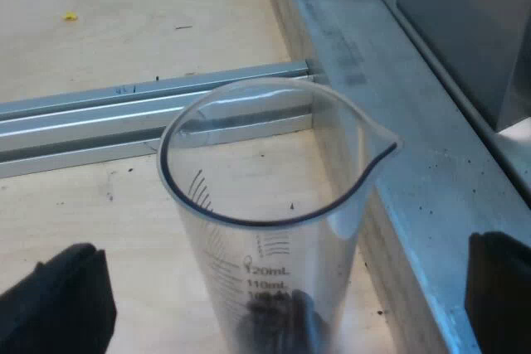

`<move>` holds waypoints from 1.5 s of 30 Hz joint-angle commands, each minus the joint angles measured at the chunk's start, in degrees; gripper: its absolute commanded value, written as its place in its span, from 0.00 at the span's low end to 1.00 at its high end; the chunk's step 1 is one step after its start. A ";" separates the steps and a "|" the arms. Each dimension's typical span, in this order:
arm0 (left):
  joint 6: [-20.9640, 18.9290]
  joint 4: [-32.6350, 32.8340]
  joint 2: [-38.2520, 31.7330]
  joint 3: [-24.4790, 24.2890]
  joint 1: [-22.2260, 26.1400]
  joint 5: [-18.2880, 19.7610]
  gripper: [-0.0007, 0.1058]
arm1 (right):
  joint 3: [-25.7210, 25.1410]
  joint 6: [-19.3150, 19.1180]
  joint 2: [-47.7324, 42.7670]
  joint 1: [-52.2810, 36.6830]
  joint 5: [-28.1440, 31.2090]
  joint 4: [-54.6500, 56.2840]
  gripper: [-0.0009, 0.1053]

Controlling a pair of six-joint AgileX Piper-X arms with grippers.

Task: Pour the beans into the coffee machine

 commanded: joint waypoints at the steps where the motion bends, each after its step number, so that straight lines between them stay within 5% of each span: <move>1: -0.99 -3.84 1.59 -0.31 0.04 0.65 0.82 | -0.15 -0.08 -0.38 0.06 -0.10 -1.59 0.64; 7: -1.85 -3.54 6.06 -4.42 0.04 0.52 0.82 | -0.15 -0.08 -0.38 0.06 -0.10 -1.56 0.64; 23: -3.58 -3.29 7.37 -5.40 0.04 0.52 0.82 | -0.15 -0.08 -0.38 0.06 0.02 -1.56 0.64; 25: -3.58 -3.29 7.37 -5.40 0.04 0.50 0.78 | -0.15 -0.08 -0.38 0.06 0.02 -1.56 0.64; 34: -3.58 -3.29 7.37 -5.40 0.04 0.50 0.32 | -0.15 -0.08 -0.38 0.06 0.68 -1.56 0.64; 45: -3.58 -3.15 3.89 -5.40 0.04 0.84 0.20 | -0.15 -0.08 -0.38 0.06 1.62 -1.56 0.64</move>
